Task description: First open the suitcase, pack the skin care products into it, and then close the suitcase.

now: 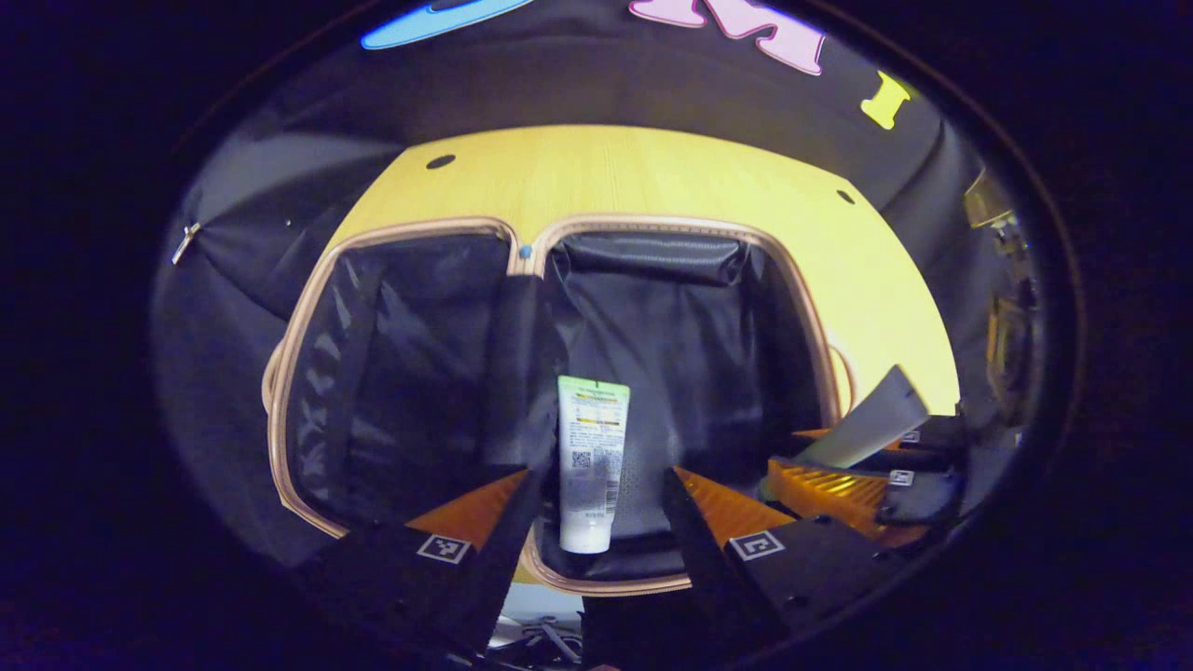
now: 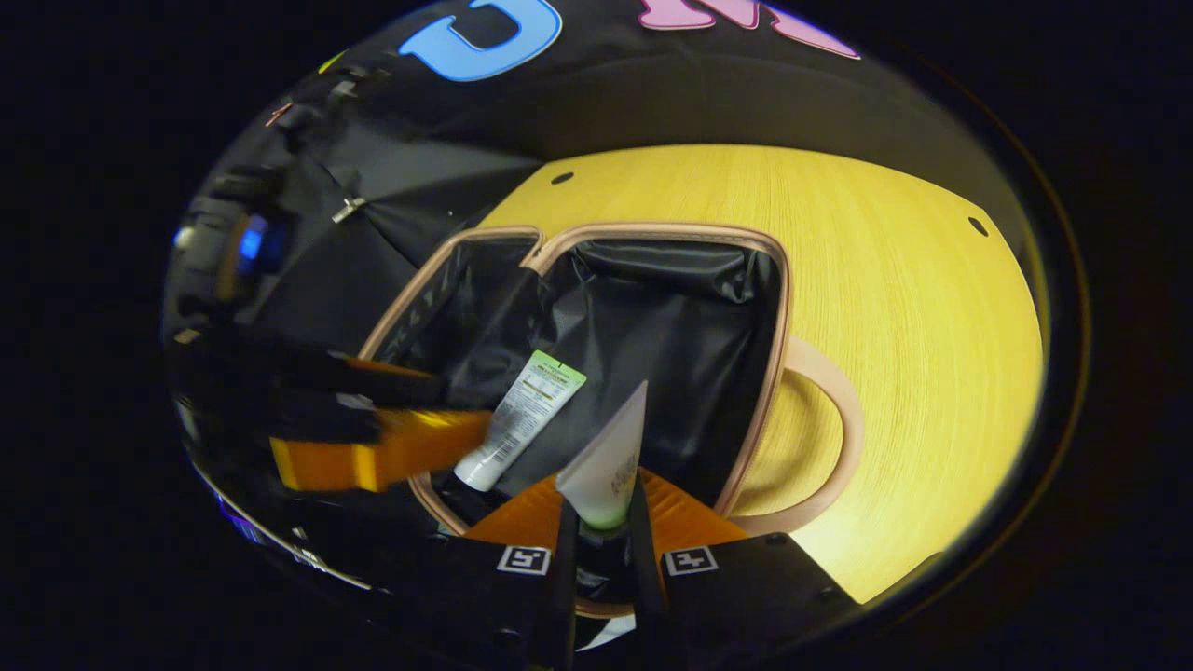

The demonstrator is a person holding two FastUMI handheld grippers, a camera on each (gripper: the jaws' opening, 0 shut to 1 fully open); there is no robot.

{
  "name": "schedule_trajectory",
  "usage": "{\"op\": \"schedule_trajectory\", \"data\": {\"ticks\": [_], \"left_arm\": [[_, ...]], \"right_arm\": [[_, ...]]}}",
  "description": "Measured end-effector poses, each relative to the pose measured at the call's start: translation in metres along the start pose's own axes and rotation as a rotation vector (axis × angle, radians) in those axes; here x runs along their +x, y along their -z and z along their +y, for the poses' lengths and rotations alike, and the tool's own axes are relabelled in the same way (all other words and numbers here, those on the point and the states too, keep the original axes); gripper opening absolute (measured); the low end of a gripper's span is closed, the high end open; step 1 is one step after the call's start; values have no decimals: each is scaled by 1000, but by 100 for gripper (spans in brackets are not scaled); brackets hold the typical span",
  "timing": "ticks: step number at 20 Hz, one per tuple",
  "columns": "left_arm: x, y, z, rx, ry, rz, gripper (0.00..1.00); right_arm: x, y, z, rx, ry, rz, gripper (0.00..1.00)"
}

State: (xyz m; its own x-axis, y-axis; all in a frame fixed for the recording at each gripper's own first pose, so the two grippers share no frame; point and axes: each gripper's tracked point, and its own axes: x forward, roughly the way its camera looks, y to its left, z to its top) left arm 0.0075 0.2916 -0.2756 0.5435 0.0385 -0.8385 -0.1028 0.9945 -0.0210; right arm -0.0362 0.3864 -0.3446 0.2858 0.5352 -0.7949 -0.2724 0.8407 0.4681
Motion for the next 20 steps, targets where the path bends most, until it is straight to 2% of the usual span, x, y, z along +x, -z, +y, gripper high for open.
{"op": "schedule_trajectory", "data": {"ticks": [4,5,6,7,10,11,12,16,18,20], "left_arm": [[-25,-22,81,-77,-58,-97,86],[-30,-21,108,-109,-95,-93,86],[-35,-18,136,-141,-136,-84,86],[-40,-12,169,-170,-196,-74,86],[-51,-10,244,-219,-309,-124,86],[-57,-9,265,-241,-339,-133,87],[-64,-11,281,-268,-366,-131,88],[-74,-26,325,-375,-368,-206,87],[-63,-26,341,-445,-374,-162,86],[-44,-25,347,-514,-319,-117,87]], "right_arm": [[23,9,-1,-17,72,102,31],[27,12,0,-11,78,122,24],[27,12,4,-2,73,128,33],[24,11,12,12,40,127,25],[-3,-8,31,-11,-24,44,84],[-12,-12,35,-22,-33,13,74],[-23,-18,39,-29,-41,-13,84],[-60,-54,54,-64,-72,-143,84],[-70,-69,63,-30,-93,-186,84],[-78,-83,73,20,-128,-228,84]]}}
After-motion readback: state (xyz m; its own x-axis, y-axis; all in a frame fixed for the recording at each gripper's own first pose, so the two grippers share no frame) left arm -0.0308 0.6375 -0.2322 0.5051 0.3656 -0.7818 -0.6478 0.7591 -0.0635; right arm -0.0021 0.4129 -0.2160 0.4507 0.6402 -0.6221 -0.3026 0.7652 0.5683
